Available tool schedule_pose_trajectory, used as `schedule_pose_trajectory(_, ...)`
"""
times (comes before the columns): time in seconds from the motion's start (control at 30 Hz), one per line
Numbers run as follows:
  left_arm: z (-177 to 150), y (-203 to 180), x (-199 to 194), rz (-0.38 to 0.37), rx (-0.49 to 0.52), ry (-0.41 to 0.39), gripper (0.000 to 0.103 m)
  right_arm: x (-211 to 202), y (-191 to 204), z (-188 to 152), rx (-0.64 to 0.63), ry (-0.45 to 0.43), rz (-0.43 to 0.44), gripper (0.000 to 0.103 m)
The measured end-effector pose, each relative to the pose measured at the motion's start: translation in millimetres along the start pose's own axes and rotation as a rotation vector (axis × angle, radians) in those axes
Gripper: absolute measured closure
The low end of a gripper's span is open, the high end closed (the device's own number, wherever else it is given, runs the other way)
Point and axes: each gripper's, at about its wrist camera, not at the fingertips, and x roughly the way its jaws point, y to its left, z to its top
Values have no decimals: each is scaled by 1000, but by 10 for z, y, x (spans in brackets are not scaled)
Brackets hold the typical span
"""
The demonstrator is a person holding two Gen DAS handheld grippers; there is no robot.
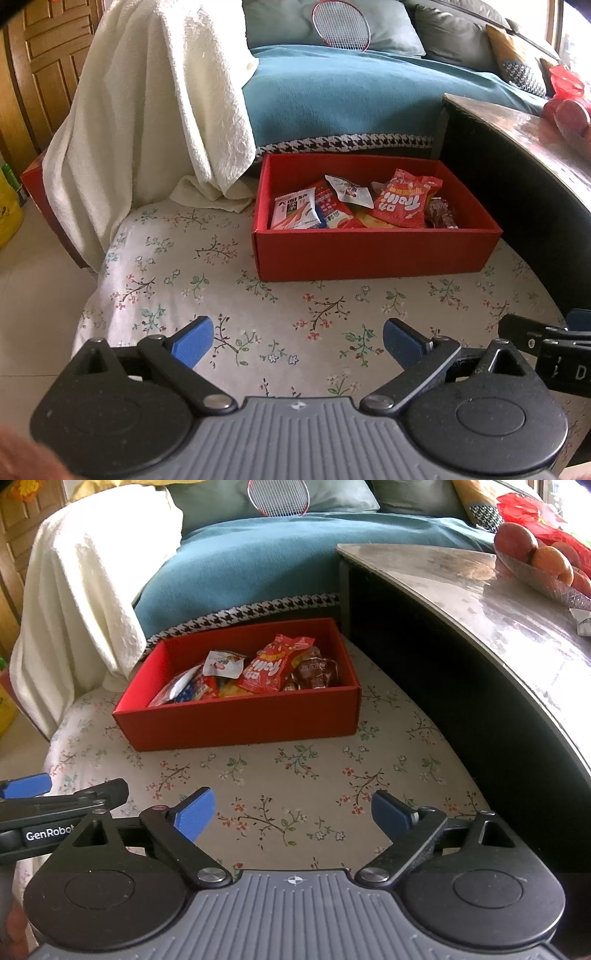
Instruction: Organize snacks
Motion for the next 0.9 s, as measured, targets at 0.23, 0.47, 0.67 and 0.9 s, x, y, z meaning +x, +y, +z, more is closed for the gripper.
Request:
schedule_pose_trajectory(0.23,-10,2,7,3,-3,2,9,16,-8,-7,-3,10,-4,6)
schedule_pose_trajectory(0.47,-17,15,20,6,-6,5,9,37,-9,-12,-8,18,-8,5)
schedule_pose_trajectory(0.67,-23,14,30,11,-3,8,9,51,-10,-23,-12,26,-13,4)
schedule_pose_trajectory(0.9,-24,13,35,15,-4,8,9,56,-13,-25,-16,30,-16,3)
